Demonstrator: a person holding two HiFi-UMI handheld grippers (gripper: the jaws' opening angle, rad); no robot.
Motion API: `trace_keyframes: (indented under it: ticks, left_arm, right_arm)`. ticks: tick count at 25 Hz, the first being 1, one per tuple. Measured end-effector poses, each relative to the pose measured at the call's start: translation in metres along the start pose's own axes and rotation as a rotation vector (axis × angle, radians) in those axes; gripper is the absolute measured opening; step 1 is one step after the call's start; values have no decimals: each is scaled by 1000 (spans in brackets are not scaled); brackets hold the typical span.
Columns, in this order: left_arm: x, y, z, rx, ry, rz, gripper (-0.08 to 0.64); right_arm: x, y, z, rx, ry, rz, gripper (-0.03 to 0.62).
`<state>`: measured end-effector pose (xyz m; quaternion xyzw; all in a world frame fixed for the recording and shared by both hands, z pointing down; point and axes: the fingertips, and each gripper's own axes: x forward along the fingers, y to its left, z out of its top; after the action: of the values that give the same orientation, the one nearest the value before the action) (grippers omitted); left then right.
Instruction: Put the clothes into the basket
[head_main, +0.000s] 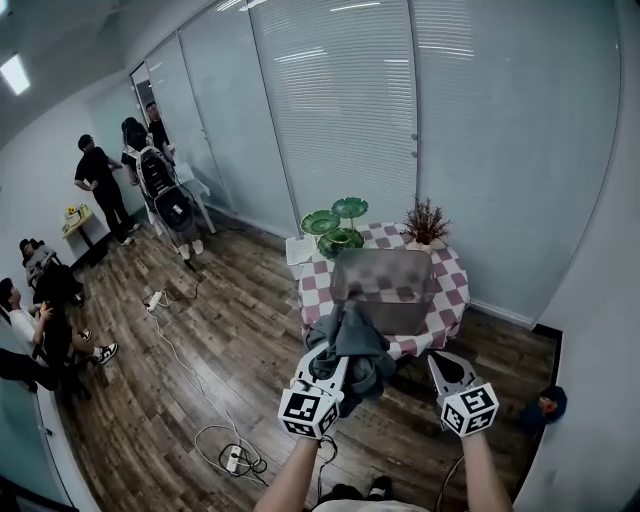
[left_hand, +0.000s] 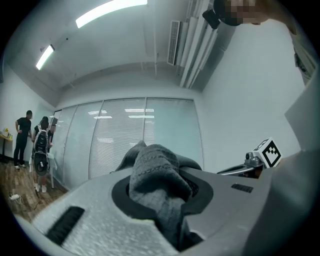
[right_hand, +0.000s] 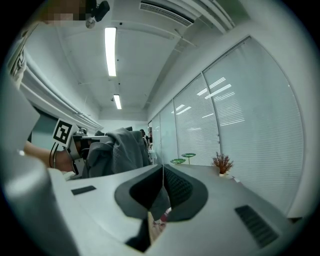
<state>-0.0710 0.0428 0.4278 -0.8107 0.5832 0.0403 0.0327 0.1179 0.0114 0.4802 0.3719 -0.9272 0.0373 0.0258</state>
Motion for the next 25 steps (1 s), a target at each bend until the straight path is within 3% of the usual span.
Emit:
trace_keyframes:
  ticks: [13,25]
  left_arm:
    - [64,9,3,-3,-21,-40,80]
    - [139,49,-1,5,-36,-87,80]
  right_arm:
    - [20,-45,-1,3,19,-35,25]
    - [86,-83,-4,15,23,-54,25]
